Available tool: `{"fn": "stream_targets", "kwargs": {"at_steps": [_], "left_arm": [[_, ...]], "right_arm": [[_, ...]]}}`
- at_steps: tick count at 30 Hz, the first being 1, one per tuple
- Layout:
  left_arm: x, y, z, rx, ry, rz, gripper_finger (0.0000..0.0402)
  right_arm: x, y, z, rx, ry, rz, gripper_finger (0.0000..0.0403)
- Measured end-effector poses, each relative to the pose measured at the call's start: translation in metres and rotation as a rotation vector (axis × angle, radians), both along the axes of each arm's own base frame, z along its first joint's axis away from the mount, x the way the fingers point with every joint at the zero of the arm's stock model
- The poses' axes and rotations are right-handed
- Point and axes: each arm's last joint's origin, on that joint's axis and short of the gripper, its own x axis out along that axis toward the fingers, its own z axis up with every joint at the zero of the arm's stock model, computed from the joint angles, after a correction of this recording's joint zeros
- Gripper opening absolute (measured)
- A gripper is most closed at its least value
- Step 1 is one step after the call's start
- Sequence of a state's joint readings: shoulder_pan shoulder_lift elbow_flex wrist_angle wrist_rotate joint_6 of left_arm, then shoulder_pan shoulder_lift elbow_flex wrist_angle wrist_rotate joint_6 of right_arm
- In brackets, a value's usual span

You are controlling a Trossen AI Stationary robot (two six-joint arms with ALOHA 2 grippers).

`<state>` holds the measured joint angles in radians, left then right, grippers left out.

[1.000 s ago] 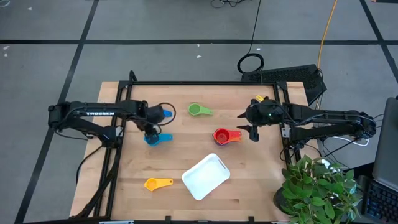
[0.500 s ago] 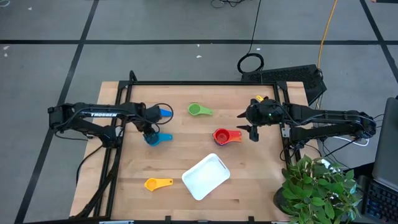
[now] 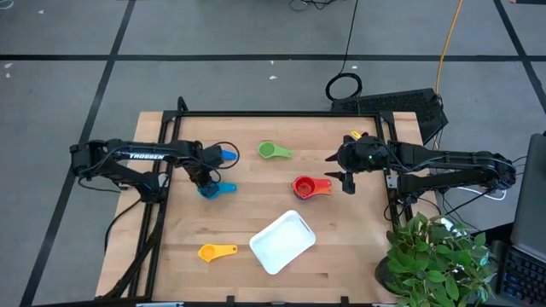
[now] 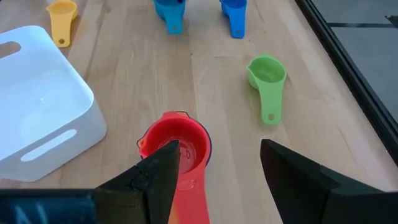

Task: Nest measuring cups in basket
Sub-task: Stack the light blue measuring cup on top of the red measuring cup

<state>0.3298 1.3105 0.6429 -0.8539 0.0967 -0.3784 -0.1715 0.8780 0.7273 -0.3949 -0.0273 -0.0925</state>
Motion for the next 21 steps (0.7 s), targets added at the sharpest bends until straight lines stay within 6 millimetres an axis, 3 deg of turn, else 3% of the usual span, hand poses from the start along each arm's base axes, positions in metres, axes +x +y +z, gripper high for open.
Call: {"fn": "stream_targets", "kwargs": {"at_steps": [4,14,21], "left_arm": [[0.008,0.003,0.013,-0.009,-0.042,0.058,0.0007],[0.049,0.019,0.096,0.045,-0.288,0.098,0.0007],[0.079,0.029,0.116,0.065,-0.327,0.063,0.0007]], "right_arm": [[0.0,0.0,0.0,-0.021,0.0,0.014,0.0215],[0.014,-0.002,0.0,-0.053,-0.051,0.032,0.0219],[0.04,-0.006,0.003,-0.03,-0.046,0.079,0.0251]]}}
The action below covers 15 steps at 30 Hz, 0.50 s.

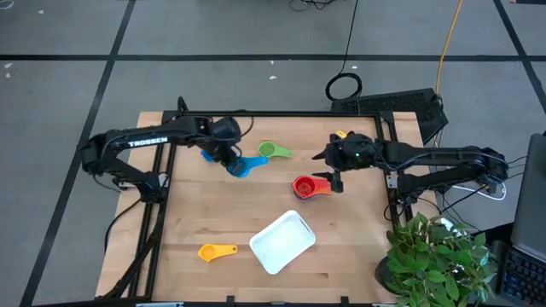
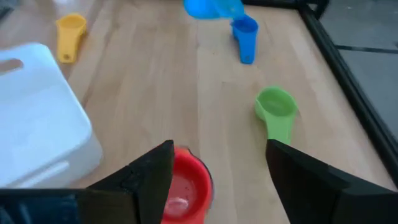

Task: Nest measuring cups in basket
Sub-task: Stack the light blue measuring cup on top of the red measuring cup

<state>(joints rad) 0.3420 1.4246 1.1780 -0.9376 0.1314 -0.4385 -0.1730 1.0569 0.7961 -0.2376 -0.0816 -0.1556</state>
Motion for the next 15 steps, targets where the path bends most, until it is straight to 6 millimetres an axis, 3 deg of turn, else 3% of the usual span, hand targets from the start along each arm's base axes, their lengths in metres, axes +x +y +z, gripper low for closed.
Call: {"fn": "stream_targets", "kwargs": {"at_steps": [9,15], "left_arm": [[0.046,0.006,0.009,0.035,-0.022,-0.1,0.0007],[0.072,0.005,0.009,0.048,-0.033,-0.148,0.0007]], "right_arm": [[0.031,-0.008,0.02,-0.071,-0.034,0.034,0.0297],[0.045,-0.014,0.021,-0.07,-0.04,0.048,0.0312]]}}
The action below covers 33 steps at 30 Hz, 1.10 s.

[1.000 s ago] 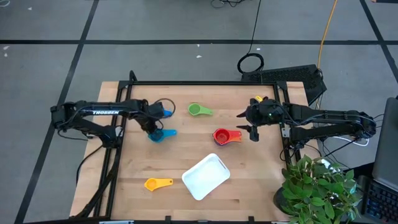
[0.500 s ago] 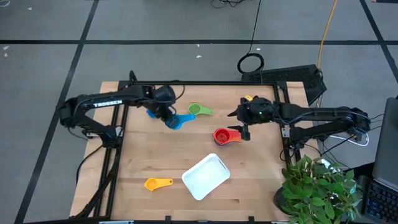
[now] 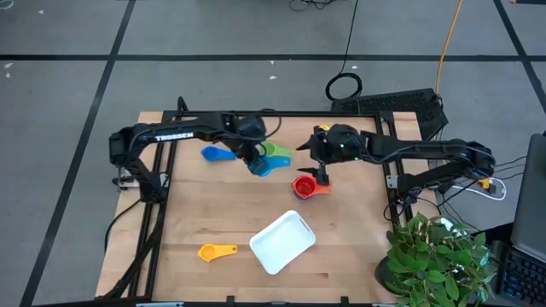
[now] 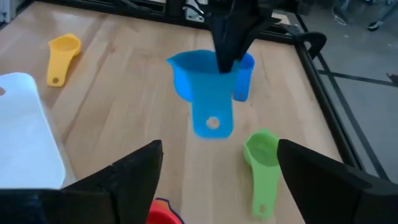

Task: Nest measuring cups in basket
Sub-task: Stack the light blue measuring cup on top of the red measuring cup

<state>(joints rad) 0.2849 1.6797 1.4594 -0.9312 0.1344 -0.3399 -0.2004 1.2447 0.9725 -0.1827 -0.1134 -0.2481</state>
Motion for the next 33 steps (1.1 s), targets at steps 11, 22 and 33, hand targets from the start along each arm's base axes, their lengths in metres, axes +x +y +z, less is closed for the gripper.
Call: {"fn": "stream_targets", "kwargs": {"at_steps": [11,22,33], "left_arm": [[0.025,-0.002,-0.01,0.007,-0.019,-0.042,0.0006],[0.027,-0.002,-0.009,0.002,-0.045,-0.057,0.0006],[0.027,-0.002,-0.009,0.005,-0.044,-0.063,0.0006]], "right_arm": [[0.022,-0.004,-0.023,0.048,0.045,0.035,0.0316],[0.032,-0.006,-0.03,0.051,0.026,0.031,0.0307],[0.032,-0.005,-0.031,0.06,0.04,0.029,0.024]]}}
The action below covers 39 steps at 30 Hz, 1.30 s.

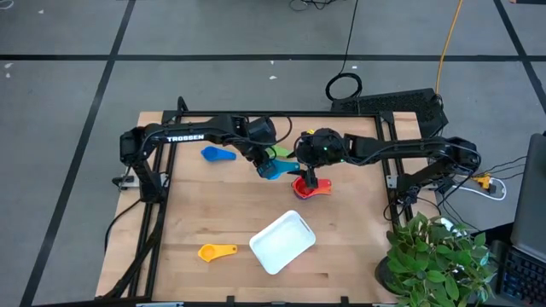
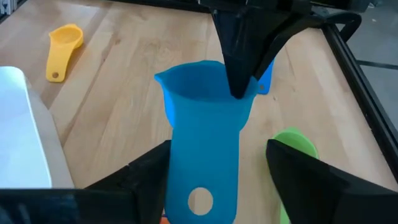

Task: Nest measuring cups in basket
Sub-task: Stack the light blue measuring cup on top of the red measuring cup

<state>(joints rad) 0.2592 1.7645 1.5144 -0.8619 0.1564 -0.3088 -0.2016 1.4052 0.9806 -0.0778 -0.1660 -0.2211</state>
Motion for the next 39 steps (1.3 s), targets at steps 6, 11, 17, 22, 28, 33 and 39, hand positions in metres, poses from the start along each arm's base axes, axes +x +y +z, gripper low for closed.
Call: {"fn": "stream_targets", "kwargs": {"at_steps": [6,11,17,22,28,33,39], "left_arm": [[0.0,0.0,0.0,0.002,0.0,0.002,0.0006],[0.0,0.0,0.0,0.006,0.003,0.004,0.0006],[0.0,0.0,0.0,0.01,0.004,0.002,0.0011],[0.0,0.0,0.0,0.018,0.001,-0.013,0.0051],[-0.001,0.002,0.0,0.053,0.009,-0.01,0.0089],[-0.001,0.004,0.0,0.086,0.015,-0.007,0.0112],[-0.012,0.006,0.02,0.144,-0.036,-0.029,0.0123]], "right_arm": [[0.0,0.0,0.0,0.019,0.004,-0.005,0.0177],[0.0,0.001,-0.001,0.029,0.006,0.008,0.0129],[-0.001,0.001,-0.001,0.028,0.009,0.006,0.0119],[-0.001,0.0,-0.001,0.027,0.015,0.007,0.012],[-0.003,-0.001,-0.004,0.035,0.051,-0.001,0.012],[-0.006,-0.004,-0.005,0.041,0.075,-0.012,0.012],[-0.016,-0.005,-0.003,0.044,0.084,-0.023,0.012]]}}
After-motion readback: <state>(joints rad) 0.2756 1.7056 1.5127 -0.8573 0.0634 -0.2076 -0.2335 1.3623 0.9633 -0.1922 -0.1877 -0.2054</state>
